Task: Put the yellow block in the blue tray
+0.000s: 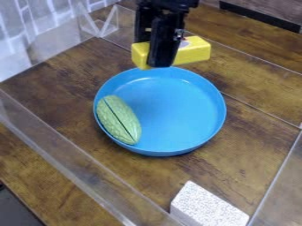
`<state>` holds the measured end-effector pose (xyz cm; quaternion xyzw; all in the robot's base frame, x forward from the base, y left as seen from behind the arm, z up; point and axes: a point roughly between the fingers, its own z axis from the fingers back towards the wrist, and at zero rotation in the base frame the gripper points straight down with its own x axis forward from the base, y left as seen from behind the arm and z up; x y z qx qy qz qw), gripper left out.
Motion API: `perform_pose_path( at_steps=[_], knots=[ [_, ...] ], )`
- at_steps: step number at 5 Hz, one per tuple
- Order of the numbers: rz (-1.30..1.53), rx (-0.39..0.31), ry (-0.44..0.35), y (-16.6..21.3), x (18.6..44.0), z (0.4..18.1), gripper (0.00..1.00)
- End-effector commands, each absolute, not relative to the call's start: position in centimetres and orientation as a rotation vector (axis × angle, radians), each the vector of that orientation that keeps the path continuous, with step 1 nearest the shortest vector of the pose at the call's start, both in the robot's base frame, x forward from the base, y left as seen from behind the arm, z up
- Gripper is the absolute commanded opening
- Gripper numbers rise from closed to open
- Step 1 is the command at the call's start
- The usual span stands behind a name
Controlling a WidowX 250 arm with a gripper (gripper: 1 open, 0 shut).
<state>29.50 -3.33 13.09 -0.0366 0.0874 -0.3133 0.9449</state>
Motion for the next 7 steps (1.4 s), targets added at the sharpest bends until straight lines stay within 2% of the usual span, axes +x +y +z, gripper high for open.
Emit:
perform_pose_path(
  at_steps=[1,3,4,7],
  knots=[
    [-0.628,-0.061,0.12,-3.1,29.7,14.7,0.0],
    [-0.647,-0.068,0.134,-3.8,28.8,13.5,0.0],
    [-0.649,-0.072,0.135,-4.0,28.7,13.0,1.0],
    [-0.755,-0.068,0.122,-4.4,29.4,10.6,1.0]
  ],
)
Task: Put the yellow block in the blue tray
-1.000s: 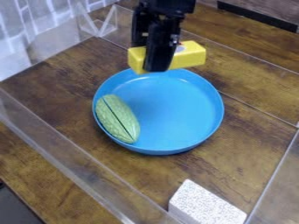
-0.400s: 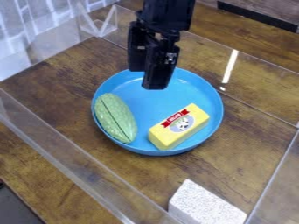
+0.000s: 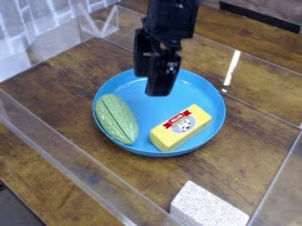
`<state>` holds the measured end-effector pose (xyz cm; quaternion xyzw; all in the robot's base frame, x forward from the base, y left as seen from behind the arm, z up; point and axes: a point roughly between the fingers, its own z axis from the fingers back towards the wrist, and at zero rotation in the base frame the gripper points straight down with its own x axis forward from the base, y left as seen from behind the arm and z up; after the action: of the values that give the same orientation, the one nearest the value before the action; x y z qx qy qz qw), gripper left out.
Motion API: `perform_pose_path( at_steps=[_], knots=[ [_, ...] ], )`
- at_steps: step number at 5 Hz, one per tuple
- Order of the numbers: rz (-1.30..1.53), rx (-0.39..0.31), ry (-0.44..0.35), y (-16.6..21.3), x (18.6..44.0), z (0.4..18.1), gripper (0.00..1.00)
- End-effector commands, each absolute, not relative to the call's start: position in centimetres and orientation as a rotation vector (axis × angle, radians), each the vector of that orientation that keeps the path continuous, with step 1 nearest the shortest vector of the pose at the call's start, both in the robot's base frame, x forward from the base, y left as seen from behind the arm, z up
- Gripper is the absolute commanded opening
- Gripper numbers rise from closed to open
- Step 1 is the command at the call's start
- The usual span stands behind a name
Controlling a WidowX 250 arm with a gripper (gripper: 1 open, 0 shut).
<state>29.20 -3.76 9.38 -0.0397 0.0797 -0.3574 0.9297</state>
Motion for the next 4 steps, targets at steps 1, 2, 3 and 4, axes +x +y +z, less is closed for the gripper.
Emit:
perform_pose_path(
  at_steps=[1,2,3,4],
  knots=[
    [-0.794,-0.06,0.114,-4.74,29.61,9.53,1.0],
    [-0.791,-0.061,0.106,-4.53,29.94,9.28,1.0],
    [-0.786,-0.064,0.098,-4.19,30.27,9.14,1.0],
    [-0.781,-0.067,0.091,-3.85,30.56,9.02,1.0]
  ],
)
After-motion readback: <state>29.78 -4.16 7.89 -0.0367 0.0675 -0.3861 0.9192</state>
